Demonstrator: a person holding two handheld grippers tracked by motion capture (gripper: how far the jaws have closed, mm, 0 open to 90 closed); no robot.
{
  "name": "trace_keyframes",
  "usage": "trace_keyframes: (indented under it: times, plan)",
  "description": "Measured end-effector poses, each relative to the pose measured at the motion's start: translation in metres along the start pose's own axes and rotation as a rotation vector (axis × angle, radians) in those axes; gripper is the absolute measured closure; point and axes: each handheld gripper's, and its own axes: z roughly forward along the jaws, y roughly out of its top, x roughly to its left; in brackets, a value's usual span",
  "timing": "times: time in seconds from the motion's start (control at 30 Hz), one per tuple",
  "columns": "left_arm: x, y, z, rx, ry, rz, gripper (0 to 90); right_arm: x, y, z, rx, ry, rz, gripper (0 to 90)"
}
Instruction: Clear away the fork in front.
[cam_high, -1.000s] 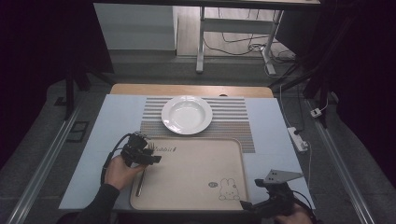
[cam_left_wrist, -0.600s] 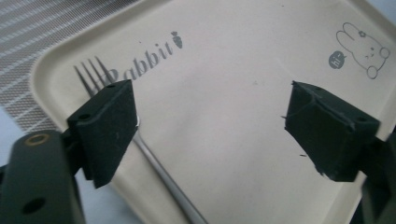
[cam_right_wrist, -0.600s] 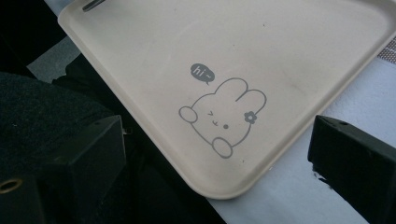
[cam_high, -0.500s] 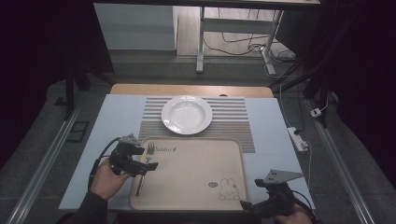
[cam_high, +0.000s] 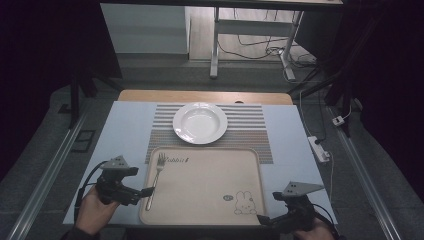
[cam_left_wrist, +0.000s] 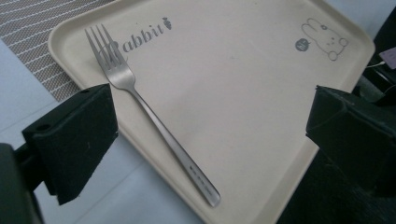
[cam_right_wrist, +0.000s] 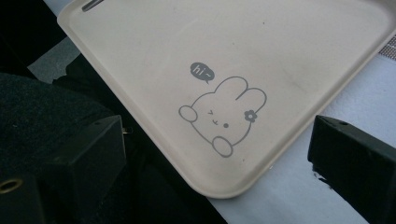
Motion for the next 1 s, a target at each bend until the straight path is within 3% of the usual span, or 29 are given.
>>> trace_keyframes:
  times: [0.43,0.73,1.0]
  plan:
    - [-0.002,-0.034,-0.034,-0.056,0.012,-0.047,0.2,-0.001,0.0,0.0,0.001,-0.004,0.005,4.0]
    - [-0.001,-0.053,-0.045,-0.049,0.028,-0.073,0.0,-0.001,0.0,0.001,0.005,-0.007,0.008,4.0]
    - [-0.004,-0.056,-0.048,-0.021,0.067,-0.088,0.0,-0.001,0.001,0.001,0.008,-0.005,0.016,4.1]
